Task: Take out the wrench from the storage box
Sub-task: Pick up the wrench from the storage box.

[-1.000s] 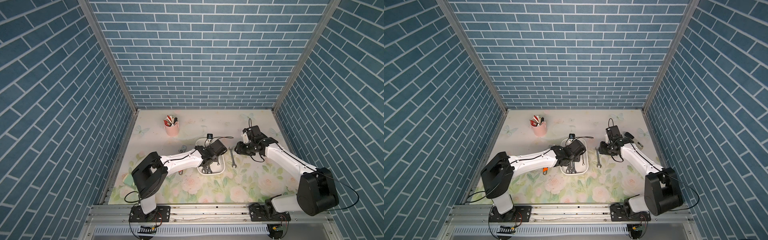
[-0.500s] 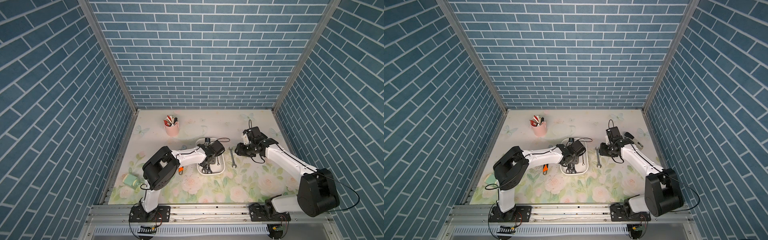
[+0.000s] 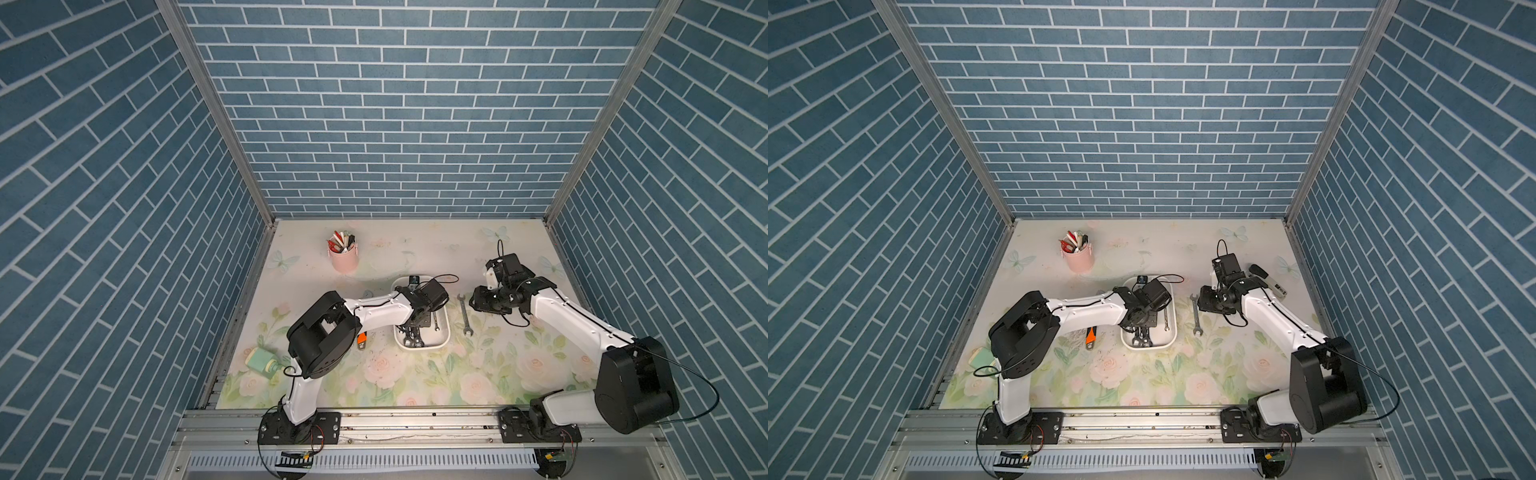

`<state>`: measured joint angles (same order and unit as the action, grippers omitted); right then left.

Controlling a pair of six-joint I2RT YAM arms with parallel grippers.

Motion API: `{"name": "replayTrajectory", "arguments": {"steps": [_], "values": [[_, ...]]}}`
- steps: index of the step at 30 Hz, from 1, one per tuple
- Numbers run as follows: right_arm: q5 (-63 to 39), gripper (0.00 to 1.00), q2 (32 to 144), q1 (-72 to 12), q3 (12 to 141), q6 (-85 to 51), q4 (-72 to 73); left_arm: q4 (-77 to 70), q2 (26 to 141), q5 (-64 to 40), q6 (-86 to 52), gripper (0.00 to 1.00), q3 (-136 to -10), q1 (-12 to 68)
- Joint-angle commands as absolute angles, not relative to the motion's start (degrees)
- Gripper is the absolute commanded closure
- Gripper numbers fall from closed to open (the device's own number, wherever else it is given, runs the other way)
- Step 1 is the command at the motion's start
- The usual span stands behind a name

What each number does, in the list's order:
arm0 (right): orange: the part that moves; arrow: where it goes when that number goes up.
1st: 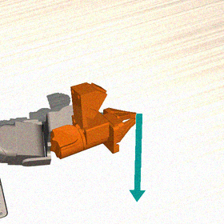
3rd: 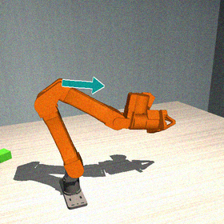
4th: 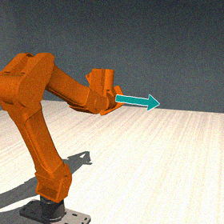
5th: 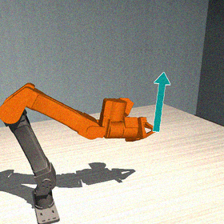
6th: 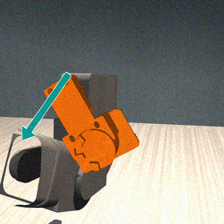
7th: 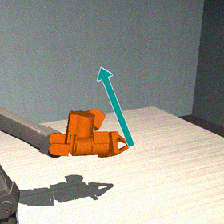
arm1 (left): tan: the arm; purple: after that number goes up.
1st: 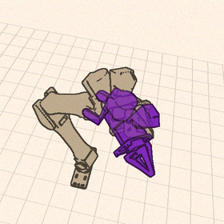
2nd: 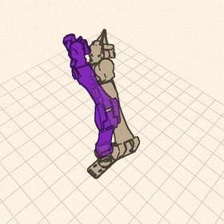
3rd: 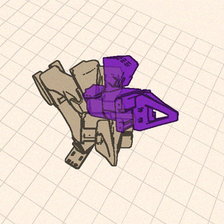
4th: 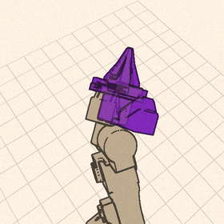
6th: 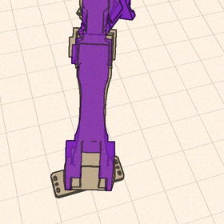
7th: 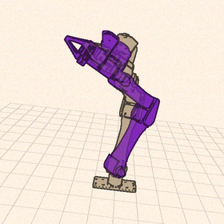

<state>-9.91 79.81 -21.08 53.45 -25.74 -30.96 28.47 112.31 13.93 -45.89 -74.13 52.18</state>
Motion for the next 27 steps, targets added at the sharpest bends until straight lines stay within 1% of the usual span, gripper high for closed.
{"name": "replayTrajectory", "arguments": {"steps": [1, 2, 4, 5, 13, 27], "values": [[-10.32, 0.52, 79.36, -21.01, 52.87, -27.16, -32.16, 29.9, 113.66, 13.54, -46.14, 0.82, -74.0, 51.94], [-10.29, 0.52, 79.28, -21.02, 52.87, -27.26, -32.17, 29.88, 113.66, 13.58, -46.14, 0.83, -73.97, 51.94], [-10.3, 0.52, 79.19, -21.01, 52.96, -27.25, -32.12, 29.88, 113.45, 13.62, -46.14, 0.89, -73.97, 51.92], [-10.35, 0.52, 79.19, -20.99, 52.97, -27.25, -32.25, 29.88, 113.39, 13.54, -46.13, 0.89, -74.06, 51.9], [-10.46, 0.52, 79.1, -21.01, 53.29, -27.34, -32.26, 30.36, 112.55, 13.54, -46.03, 0.91, -74.3, 51.94], [-10.57, 0.51, 78.66, -21.0, 53.43, -27.33, -32.52, 34.6, 106.73, 16.0, -44.66, 0.91, -77.53, 51.77]]}}
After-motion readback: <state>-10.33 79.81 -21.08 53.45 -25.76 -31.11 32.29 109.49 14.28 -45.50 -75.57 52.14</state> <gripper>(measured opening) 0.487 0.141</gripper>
